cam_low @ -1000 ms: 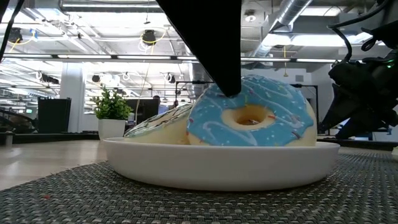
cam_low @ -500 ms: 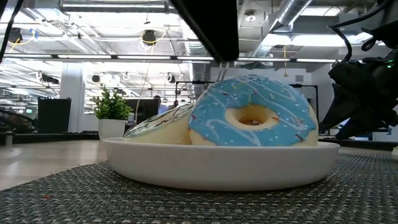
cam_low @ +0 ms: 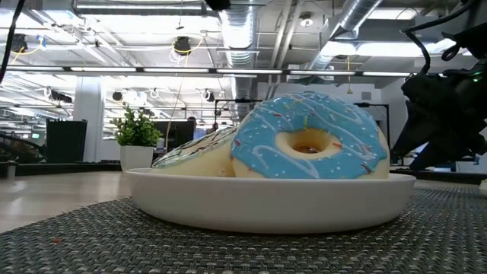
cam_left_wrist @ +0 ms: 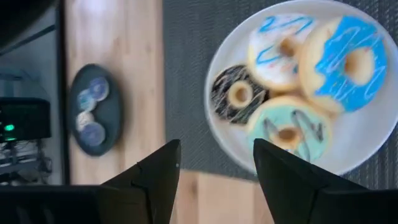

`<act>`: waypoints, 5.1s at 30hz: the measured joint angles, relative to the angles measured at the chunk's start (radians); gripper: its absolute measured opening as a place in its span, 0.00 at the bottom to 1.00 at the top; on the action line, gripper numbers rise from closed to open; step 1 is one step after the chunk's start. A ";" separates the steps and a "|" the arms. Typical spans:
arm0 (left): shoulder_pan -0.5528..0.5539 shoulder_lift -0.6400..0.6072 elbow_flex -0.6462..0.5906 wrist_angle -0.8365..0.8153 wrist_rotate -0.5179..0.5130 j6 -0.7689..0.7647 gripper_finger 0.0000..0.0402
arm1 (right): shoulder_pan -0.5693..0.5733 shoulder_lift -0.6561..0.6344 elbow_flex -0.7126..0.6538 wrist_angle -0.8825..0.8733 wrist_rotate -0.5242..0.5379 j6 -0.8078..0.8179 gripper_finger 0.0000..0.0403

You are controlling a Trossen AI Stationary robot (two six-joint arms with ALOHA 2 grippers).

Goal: Pick & Place donuts
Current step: Put the small green donut on the black plate

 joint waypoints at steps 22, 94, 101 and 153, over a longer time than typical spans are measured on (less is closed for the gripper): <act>0.069 -0.855 -1.299 0.883 0.057 0.033 0.32 | 0.024 0.000 0.000 0.014 -0.001 0.034 0.74; 0.672 -1.482 -2.065 1.694 0.557 0.321 0.32 | 0.116 0.504 0.455 -0.365 -0.603 0.289 0.71; 0.672 -1.482 -2.065 1.693 0.557 0.321 0.32 | 0.116 0.504 0.455 -0.364 -0.608 0.289 0.66; 0.672 -1.481 -2.064 1.693 0.556 0.339 0.32 | -0.089 0.437 0.588 -0.344 -0.403 -0.031 0.51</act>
